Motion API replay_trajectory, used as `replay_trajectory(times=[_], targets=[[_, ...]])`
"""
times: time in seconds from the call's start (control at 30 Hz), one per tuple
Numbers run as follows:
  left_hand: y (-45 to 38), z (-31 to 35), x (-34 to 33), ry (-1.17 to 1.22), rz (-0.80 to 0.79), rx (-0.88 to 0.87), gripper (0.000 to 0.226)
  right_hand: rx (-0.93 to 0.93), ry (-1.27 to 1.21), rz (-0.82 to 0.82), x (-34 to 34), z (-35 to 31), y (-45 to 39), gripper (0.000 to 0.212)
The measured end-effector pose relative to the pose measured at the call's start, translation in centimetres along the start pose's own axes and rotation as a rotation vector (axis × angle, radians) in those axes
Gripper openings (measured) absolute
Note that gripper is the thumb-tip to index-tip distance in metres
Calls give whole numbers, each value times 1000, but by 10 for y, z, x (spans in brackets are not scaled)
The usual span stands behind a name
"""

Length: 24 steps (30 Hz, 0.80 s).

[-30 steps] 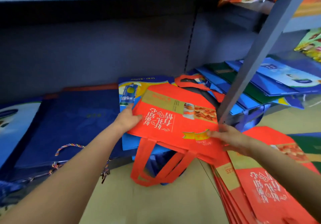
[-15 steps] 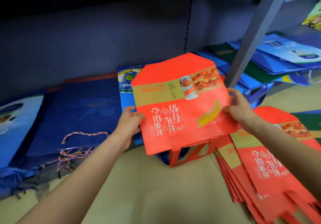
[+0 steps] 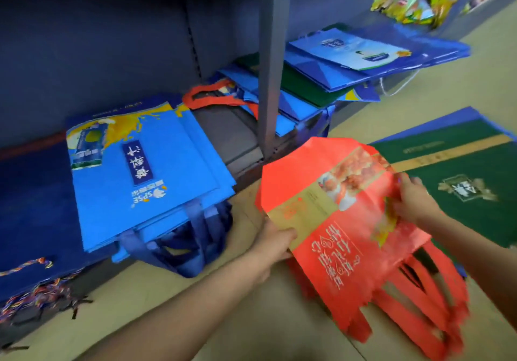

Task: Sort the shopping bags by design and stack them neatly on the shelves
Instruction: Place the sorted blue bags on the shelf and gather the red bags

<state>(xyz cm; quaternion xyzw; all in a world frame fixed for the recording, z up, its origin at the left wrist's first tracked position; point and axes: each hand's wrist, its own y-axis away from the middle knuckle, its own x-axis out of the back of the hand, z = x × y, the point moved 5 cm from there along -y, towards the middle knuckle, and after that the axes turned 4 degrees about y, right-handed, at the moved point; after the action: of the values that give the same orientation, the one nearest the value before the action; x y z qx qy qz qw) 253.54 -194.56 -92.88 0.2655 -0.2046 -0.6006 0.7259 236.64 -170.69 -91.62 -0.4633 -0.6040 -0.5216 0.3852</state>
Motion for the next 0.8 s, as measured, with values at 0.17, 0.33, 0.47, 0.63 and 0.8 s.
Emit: replay_trajectory(times=[0.17, 0.33, 0.47, 0.63, 0.8], targets=[[-52, 29, -31, -263, 37, 5, 43, -222, 132, 52, 27, 54, -48, 46], [-81, 3, -12, -380, 238, 199, 64, -196, -46, -224, -27, 72, -79, 91], [-91, -20, -8, -273, 301, 258, 71, -157, -105, -178, -49, 73, -85, 111], [-125, -50, -5, -18, 378, 238, 100, -56, -46, -206, -58, 51, -82, 118], [-127, -35, 5, 221, 434, 194, 107, 36, 63, -179, -68, 14, -47, 110]])
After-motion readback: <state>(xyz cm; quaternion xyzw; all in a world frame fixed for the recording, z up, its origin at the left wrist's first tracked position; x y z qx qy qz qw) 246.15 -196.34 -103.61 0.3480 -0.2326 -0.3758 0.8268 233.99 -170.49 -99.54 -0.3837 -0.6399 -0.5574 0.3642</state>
